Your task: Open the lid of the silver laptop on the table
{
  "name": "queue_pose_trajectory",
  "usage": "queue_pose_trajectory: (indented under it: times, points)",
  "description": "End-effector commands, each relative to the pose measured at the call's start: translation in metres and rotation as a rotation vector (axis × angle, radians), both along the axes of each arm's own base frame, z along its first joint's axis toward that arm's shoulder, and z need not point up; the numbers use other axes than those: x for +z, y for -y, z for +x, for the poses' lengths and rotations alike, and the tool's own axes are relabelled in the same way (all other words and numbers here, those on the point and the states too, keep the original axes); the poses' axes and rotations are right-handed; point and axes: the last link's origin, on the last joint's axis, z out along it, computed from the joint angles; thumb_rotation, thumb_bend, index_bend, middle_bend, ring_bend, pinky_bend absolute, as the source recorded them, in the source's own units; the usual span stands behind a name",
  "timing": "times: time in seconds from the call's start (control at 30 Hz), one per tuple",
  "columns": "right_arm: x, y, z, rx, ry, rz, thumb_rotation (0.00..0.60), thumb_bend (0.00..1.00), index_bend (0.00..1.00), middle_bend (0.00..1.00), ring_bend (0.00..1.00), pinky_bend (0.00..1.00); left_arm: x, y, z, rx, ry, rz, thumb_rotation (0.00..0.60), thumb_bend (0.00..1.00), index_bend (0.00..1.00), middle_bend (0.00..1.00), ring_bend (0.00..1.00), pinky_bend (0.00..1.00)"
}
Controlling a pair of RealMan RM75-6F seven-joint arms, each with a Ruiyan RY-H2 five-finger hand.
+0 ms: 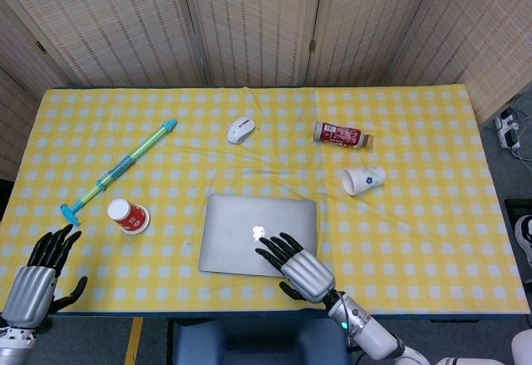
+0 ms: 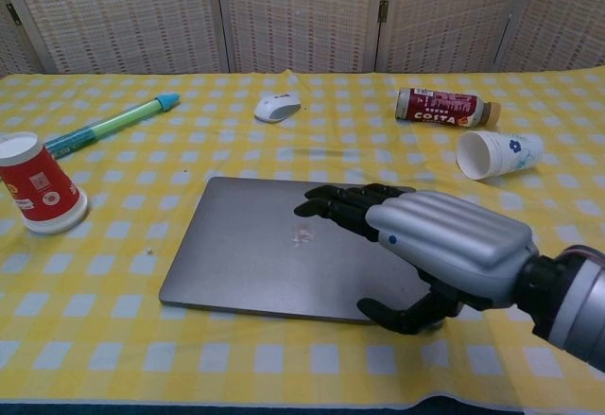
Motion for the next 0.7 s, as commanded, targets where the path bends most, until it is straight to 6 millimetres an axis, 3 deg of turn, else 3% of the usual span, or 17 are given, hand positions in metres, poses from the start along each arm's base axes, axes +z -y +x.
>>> queue_pose_trajectory:
  times: [0.03,0.33,0.7]
  points:
    - [-0.018,0.012,0.013,0.019,-0.031,0.009,0.6,0.45,0.0,0.0,0.0,0.0,0.001,0.0,0.001,-0.002,0.003,0.001,0.6,0.43,0.02,0.02,0.01,0.0]
    - [-0.052,0.023,0.033,0.066,-0.095,0.01,0.6,0.45,0.0,0.0,0.0,0.0,-0.001,-0.005,0.001,0.003,-0.004,-0.007,0.6,0.43,0.02,0.02,0.01,0.0]
    - [-0.074,0.025,0.042,0.079,-0.145,0.021,0.6,0.45,0.0,0.0,0.0,0.0,0.0,-0.007,-0.002,0.016,-0.006,-0.006,0.6,0.43,0.01,0.02,0.01,0.0]
